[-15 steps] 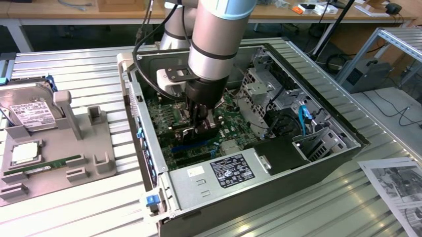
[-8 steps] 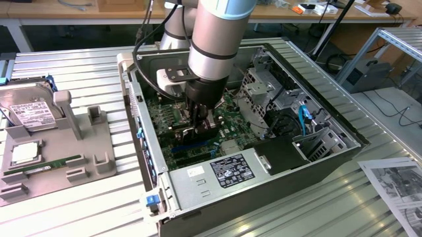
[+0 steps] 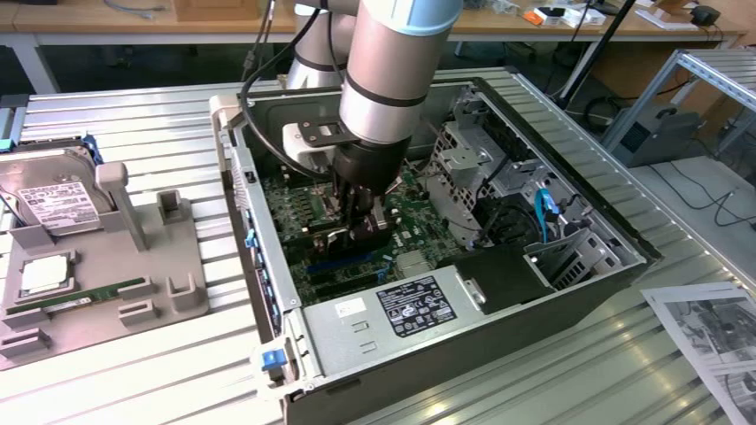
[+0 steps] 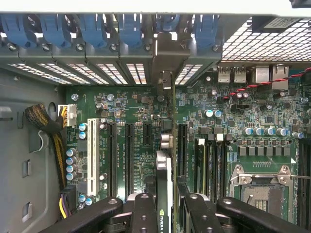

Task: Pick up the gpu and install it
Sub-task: 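Insert the gpu into the slot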

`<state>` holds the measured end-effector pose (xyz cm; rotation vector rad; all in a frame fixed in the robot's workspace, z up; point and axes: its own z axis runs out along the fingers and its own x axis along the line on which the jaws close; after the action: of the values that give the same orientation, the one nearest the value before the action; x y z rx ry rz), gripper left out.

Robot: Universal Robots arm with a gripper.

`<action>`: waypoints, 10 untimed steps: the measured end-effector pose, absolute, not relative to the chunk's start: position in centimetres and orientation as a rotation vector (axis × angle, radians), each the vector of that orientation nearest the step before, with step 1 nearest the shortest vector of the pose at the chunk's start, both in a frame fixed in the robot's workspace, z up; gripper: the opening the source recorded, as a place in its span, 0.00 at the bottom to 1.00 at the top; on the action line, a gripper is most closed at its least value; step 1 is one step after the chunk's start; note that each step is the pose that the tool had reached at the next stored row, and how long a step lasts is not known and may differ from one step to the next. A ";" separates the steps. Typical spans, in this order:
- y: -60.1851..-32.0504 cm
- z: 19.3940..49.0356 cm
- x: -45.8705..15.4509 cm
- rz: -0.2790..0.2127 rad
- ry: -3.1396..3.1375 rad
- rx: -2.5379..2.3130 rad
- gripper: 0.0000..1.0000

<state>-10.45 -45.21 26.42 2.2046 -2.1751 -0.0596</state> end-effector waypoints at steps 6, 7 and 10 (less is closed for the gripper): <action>-45.2 26.4 -10.8 -0.060 -2.175 2.205 0.27; -45.2 26.4 -10.8 -0.060 -2.175 2.205 0.27; -45.2 26.2 -10.8 -0.060 -2.175 2.204 0.27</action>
<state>-10.76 -45.22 26.21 2.2043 -2.1750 -0.0598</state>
